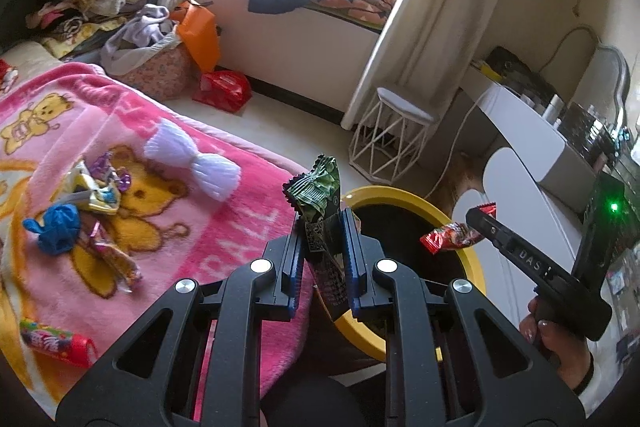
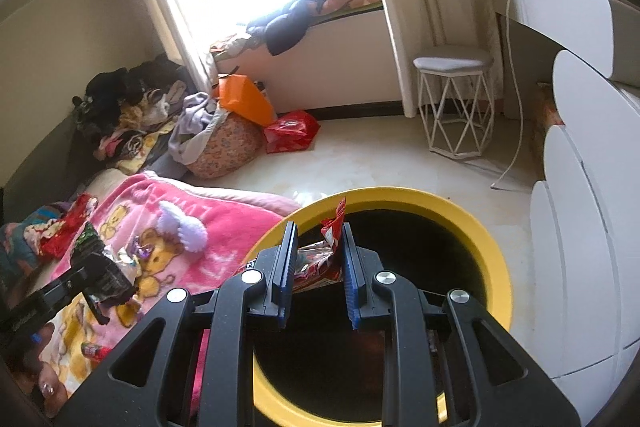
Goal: Collect trash
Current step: 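Lift both held wrappers and carry them over the yellow bin, then open both tools to drop the wrappers into the yellow bin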
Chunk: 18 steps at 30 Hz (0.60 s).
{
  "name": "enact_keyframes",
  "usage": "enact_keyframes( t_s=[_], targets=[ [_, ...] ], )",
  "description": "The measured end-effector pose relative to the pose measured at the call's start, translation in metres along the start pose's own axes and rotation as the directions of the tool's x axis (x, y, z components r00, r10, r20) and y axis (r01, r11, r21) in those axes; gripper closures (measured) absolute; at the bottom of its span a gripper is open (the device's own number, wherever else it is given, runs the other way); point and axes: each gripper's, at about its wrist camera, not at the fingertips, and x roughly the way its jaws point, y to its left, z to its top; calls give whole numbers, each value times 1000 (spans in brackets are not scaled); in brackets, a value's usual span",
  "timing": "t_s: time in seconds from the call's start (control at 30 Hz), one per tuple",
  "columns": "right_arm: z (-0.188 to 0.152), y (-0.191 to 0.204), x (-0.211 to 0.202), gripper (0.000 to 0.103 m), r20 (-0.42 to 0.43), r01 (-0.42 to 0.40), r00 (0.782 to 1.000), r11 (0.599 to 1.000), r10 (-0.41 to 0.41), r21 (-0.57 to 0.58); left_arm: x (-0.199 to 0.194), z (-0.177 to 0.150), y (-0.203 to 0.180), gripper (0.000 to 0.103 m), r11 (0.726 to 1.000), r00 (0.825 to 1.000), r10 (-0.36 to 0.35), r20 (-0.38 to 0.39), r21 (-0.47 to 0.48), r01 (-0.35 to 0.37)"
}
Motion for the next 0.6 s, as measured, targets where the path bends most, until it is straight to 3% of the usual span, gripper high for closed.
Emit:
enact_keyframes(
  t_s=[0.6],
  targets=[
    [-7, -44, 10, 83, -23, 98, 995, 994, -97, 46, 45, -22, -48, 90, 990, 990, -88, -107, 97, 98]
  ],
)
